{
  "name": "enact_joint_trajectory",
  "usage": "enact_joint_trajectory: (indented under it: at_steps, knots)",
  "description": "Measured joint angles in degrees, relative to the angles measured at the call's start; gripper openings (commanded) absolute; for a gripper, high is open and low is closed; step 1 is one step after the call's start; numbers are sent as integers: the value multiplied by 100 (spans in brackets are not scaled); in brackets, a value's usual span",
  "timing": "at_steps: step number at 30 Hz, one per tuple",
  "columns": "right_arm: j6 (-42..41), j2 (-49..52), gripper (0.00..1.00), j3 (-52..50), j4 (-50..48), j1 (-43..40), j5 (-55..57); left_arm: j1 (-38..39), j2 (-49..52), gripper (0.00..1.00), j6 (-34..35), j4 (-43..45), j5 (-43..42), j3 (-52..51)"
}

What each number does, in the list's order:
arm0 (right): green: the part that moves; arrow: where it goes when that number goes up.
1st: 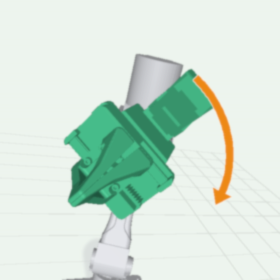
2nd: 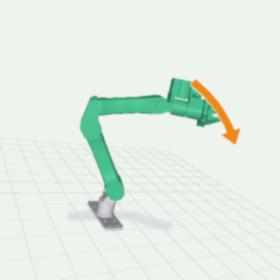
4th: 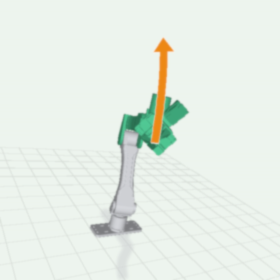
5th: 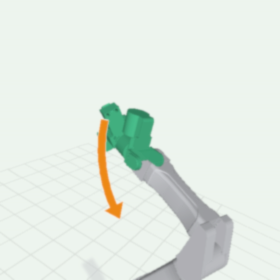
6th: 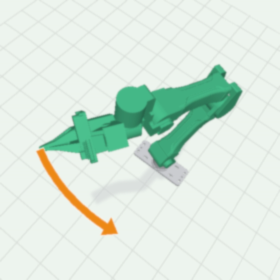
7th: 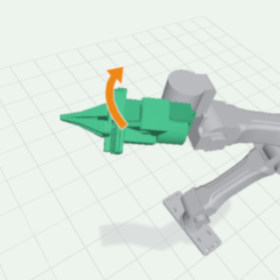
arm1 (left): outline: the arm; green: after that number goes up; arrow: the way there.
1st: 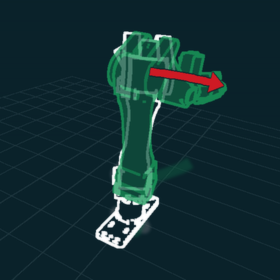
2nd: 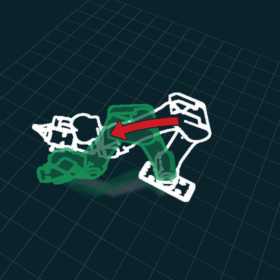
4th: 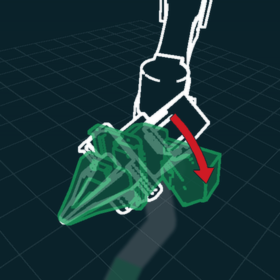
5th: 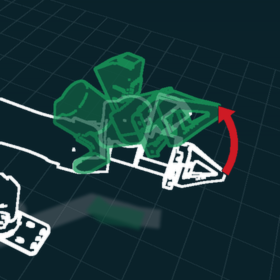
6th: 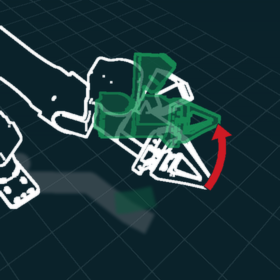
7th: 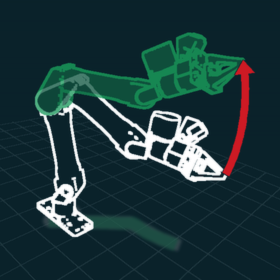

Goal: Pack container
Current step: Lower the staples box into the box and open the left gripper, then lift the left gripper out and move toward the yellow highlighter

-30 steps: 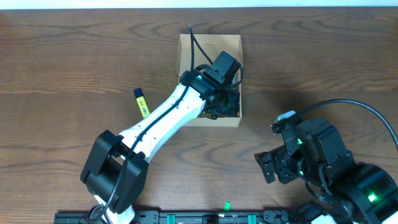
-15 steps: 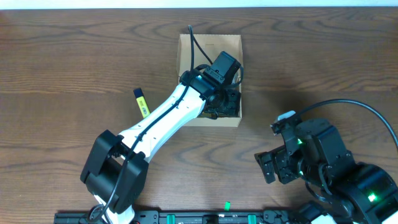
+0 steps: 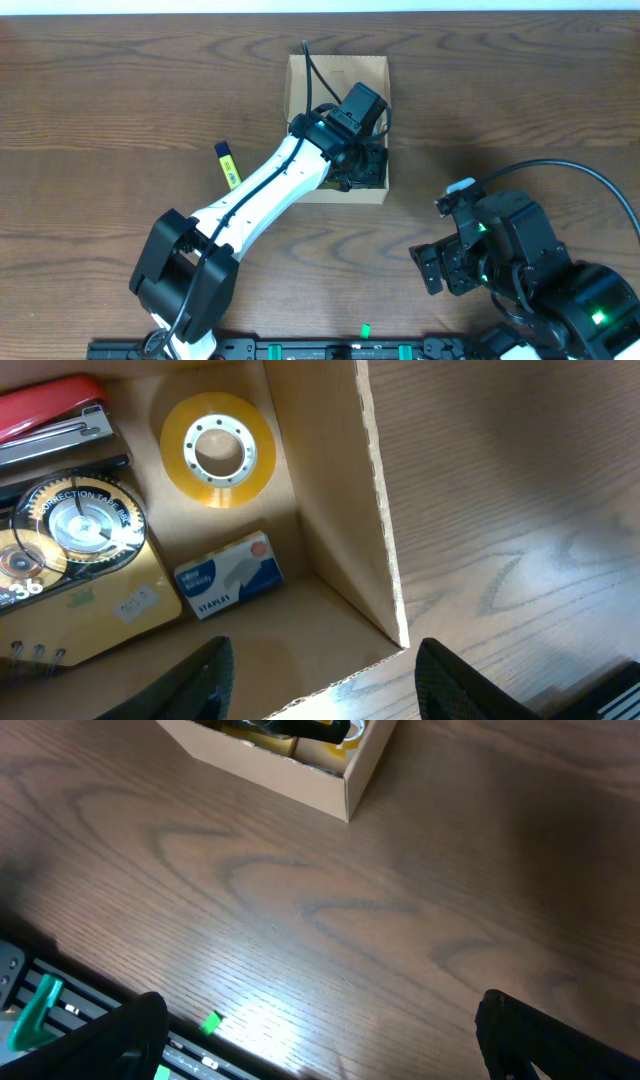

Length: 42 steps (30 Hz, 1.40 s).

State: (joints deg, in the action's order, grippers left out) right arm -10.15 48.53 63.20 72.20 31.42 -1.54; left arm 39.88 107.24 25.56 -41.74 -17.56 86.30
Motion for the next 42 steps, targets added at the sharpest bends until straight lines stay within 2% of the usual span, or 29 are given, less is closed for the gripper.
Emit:
enact_joint_trajectory:
  at_steps: [8, 15, 19, 26, 34, 42]
  knots:
    - [0, 0, 99, 0, 0, 0, 0, -42, 0, 58, 9, -13, -4, 0]
    - [0, 0, 99, 0, 0, 0, 0, -612, 2, 55, 22, -691, 146, 509]
    - [0, 0, 99, 0, 0, 0, 0, -894, 2, 55, 20, -1134, 540, 962]
    - [0, 0, 99, 0, 0, 0, 0, -1161, 2, 52, 166, -1344, 1355, 1661]
    - [0, 0, 99, 0, 0, 0, 0, -1419, 2, 52, 756, -2085, 1930, 1703]
    - [0, 0, 99, 0, 0, 0, 2, -1740, 2, 52, 850, -2529, 2190, 1703]
